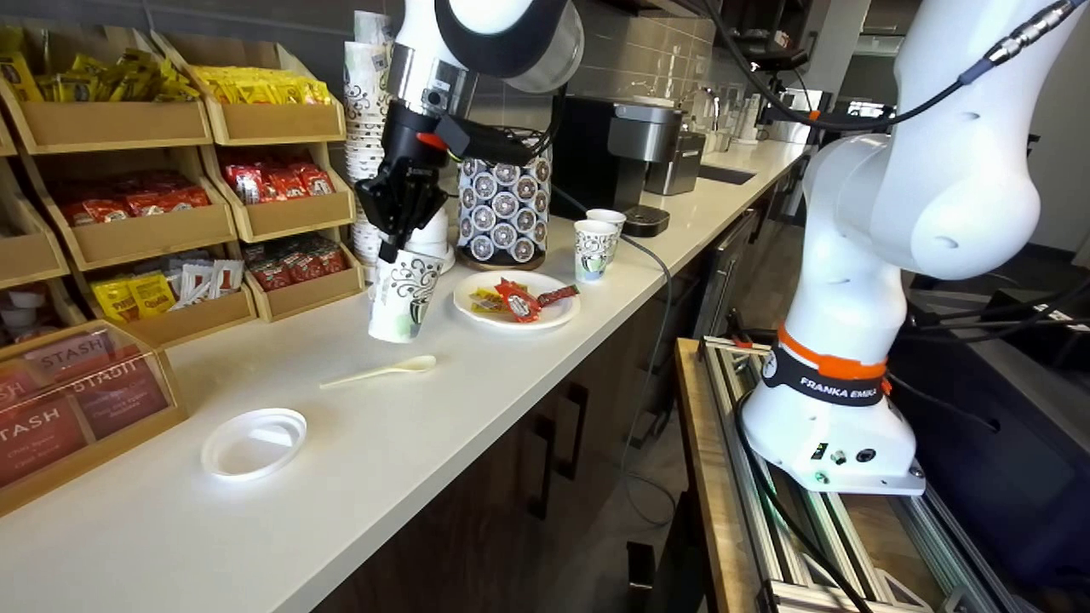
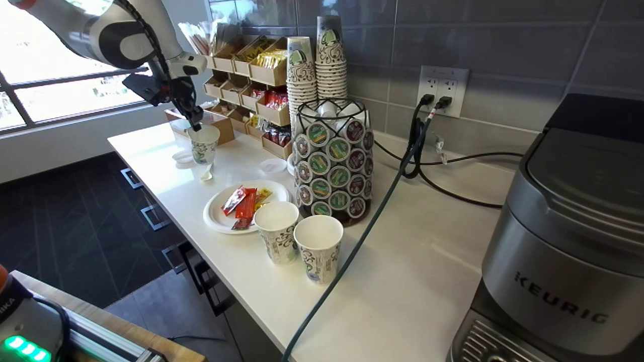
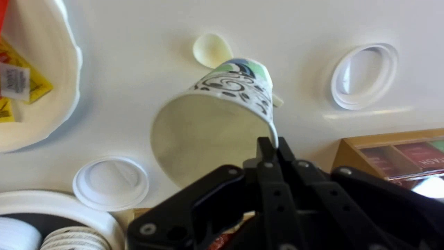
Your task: Position the coffee cup to its side
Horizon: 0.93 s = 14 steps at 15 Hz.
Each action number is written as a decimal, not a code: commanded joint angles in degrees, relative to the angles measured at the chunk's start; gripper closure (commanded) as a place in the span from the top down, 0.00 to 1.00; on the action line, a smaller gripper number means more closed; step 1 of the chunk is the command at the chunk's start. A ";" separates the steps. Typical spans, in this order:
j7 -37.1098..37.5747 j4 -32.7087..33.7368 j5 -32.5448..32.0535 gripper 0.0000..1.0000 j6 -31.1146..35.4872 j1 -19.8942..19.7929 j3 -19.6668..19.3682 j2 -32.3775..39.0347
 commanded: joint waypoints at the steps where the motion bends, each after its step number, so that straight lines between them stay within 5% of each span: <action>1: -7.44 -1.18 15.79 0.01 2.35 6.98 -6.46 -0.41; 9: -31.88 0.02 52.96 0.01 2.60 14.25 -18.32 -2.86; 10: -26.78 0.53 46.10 0.04 1.25 11.29 -15.30 -1.62; 14: -30.71 0.58 51.02 0.04 1.25 12.70 -17.49 -2.25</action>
